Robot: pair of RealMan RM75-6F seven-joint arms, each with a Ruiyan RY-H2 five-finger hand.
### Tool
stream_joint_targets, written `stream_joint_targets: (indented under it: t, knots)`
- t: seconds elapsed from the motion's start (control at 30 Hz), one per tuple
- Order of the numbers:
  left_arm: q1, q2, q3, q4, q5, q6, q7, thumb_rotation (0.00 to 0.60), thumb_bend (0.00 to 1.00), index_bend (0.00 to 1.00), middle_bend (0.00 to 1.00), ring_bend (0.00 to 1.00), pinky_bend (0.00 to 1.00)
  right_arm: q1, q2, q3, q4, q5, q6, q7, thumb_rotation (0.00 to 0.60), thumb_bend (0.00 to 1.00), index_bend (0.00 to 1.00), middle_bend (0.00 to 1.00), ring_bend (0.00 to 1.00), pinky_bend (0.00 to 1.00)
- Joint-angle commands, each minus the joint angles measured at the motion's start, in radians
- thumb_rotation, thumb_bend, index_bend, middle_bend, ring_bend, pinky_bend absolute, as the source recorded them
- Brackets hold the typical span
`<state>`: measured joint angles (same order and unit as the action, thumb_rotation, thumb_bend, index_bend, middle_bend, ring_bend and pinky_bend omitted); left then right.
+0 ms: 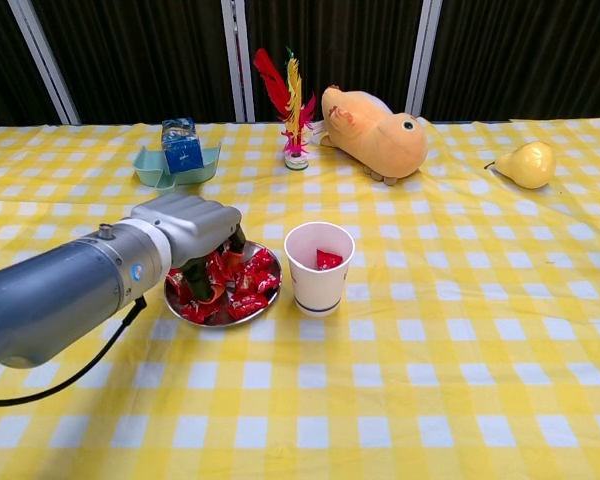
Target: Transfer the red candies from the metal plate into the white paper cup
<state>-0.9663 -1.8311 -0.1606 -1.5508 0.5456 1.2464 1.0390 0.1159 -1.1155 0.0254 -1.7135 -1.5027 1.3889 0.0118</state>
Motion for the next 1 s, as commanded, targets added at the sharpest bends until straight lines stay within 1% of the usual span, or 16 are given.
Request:
stream_joint_targets:
  t: [0.03,0.27,0.37,0.57,0.77,1.0]
  knots:
    - [0.0,0.02,-0.012,-0.024,0.011,0.011,0.005,0.6,0.42,0.5,0.58,0.86,0.97,0.0,0.0,0.0,-0.001,0.0,0.0,0.0,0.6,0.34,0.0,0.0,0.0,0.0]
    - [-0.011,0.094,-0.052,-0.144,0.035,0.053,0.034,0.6,0.42,0.5,0.58,0.86,0.97,0.0,0.0,-0.001,-0.001,-0.001,0.0,0.0,0.6,0.34,0.0,0.0,0.0,0.0]
    - [-0.023,0.123,-0.079,-0.208,0.037,0.07,0.051,0.6,0.42,0.5,0.58,0.86,0.97,-0.001,0.001,-0.001,-0.002,-0.002,0.001,0.0,0.6,0.34,0.0,0.0,0.0,0.0]
    - [-0.055,0.128,-0.128,-0.278,0.012,0.083,0.068,0.6,0.42,0.5,0.58,0.86,0.97,-0.001,0.001,-0.001,-0.003,-0.002,0.001,-0.001,0.6,0.34,0.0,0.0,0.0,0.0]
    - [-0.107,0.081,-0.153,-0.27,-0.012,0.079,0.094,0.6,0.42,0.5,0.58,0.86,0.97,-0.001,0.002,0.001,-0.003,0.001,0.0,0.002,0.6,0.34,0.0,0.0,0.0,0.0]
    - [-0.167,0.005,-0.165,-0.205,-0.043,0.065,0.118,0.6,0.42,0.49,0.58,0.86,0.97,0.0,0.003,0.001,-0.004,0.003,-0.003,0.007,0.6,0.34,0.0,0.0,0.0,0.0]
